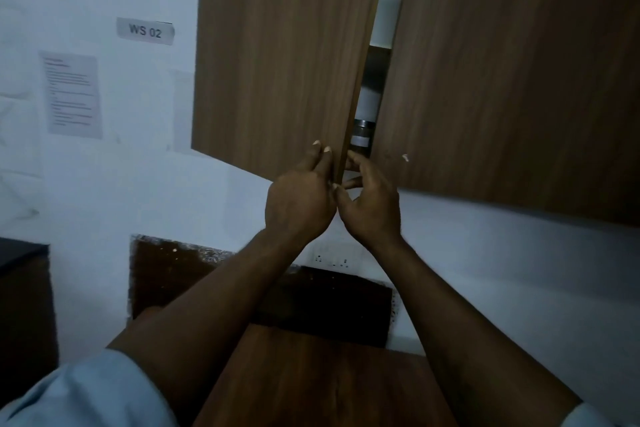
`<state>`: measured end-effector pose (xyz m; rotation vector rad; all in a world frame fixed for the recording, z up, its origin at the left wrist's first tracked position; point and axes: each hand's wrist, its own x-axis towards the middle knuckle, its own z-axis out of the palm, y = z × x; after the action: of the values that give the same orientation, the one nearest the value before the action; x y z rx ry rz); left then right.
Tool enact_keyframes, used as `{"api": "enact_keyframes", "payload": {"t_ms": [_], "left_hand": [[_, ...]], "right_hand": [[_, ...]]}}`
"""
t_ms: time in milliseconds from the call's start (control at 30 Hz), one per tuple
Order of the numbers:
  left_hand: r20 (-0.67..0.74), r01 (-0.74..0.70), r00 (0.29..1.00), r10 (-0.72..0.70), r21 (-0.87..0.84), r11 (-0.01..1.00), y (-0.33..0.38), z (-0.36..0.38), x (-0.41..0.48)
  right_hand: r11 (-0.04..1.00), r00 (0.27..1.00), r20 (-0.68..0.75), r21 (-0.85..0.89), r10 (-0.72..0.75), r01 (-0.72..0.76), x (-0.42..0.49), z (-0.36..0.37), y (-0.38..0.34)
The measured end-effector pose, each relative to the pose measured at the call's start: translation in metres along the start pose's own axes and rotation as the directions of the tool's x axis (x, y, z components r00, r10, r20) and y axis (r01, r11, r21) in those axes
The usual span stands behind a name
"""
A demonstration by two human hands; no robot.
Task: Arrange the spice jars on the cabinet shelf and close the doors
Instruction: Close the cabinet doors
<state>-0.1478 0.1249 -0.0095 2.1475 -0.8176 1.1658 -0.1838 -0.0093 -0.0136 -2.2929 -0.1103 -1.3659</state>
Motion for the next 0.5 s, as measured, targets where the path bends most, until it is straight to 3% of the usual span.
{"api": "enact_keyframes", "payload": {"t_ms": [200, 500], "left_hand": [[0.236, -0.087, 0.971, 0.046, 0.164, 0.983, 0.016, 0.064, 0.020], [0.410, -0.108, 0.912, -0.006, 0.253, 0.961, 0.016, 0.124, 0.053]], "right_hand": [[0.983, 0.977, 0.211, -0.181, 0.023, 0.016, 0.017, -0.009, 0.055], [0.910, 0.965, 0.257, -0.411, 0.057, 0.056, 0.052, 0.011, 0.110]]}}
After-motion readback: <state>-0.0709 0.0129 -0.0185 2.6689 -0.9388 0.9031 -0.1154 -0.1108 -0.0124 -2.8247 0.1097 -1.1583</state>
